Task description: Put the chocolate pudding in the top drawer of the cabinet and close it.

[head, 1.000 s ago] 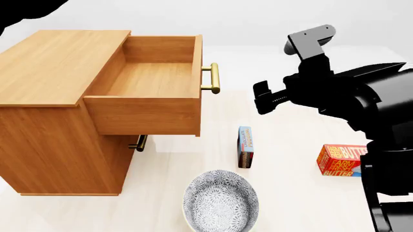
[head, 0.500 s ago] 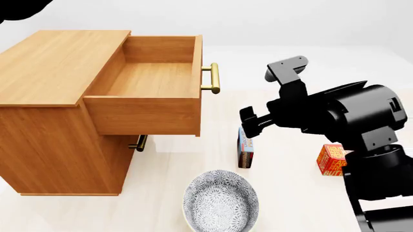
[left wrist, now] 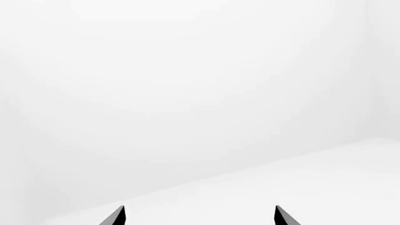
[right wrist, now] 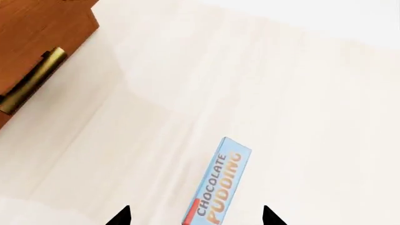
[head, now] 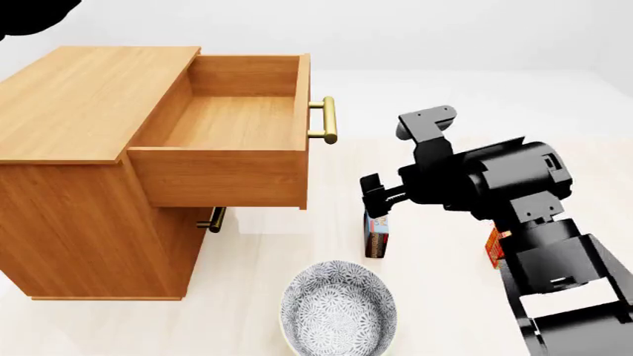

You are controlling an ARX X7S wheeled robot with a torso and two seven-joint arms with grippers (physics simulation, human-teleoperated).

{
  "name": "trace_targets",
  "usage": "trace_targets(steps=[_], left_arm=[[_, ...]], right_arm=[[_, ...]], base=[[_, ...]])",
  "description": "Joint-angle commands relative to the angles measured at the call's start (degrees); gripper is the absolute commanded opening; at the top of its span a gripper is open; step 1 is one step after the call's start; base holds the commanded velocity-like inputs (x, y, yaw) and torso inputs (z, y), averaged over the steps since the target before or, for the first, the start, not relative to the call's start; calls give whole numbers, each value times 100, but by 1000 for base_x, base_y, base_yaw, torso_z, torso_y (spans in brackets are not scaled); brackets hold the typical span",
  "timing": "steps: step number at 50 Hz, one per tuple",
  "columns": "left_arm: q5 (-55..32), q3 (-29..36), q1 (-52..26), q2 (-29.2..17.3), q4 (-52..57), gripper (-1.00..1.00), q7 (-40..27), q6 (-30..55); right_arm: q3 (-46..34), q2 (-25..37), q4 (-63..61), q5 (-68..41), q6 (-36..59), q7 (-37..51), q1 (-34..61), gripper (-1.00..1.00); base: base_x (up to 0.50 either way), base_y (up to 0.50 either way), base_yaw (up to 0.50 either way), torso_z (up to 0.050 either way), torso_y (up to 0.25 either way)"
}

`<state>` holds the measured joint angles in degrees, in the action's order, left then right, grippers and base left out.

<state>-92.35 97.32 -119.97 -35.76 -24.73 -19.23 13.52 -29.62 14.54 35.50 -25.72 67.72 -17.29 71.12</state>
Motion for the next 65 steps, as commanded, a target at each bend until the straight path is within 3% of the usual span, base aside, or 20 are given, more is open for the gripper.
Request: trace_targets(steps=[1,23,65], left_arm=[[101,0,17,-41,-24,100,16,-4],[258,-18,-44,-104,18,100,-8,69],[421,-53,132,-183,63,100,-45,124]], right_arm=[[-100,-275,1080,190,-670,-113,138,100],[-270,-1011,3918,576,-2412,-563,621,100],[1628,-1137,3946,2218,-2519,-530,-77,100]], base=[[0,0,0,0,0],[0,0,0,0,0],[0,0,0,0,0]])
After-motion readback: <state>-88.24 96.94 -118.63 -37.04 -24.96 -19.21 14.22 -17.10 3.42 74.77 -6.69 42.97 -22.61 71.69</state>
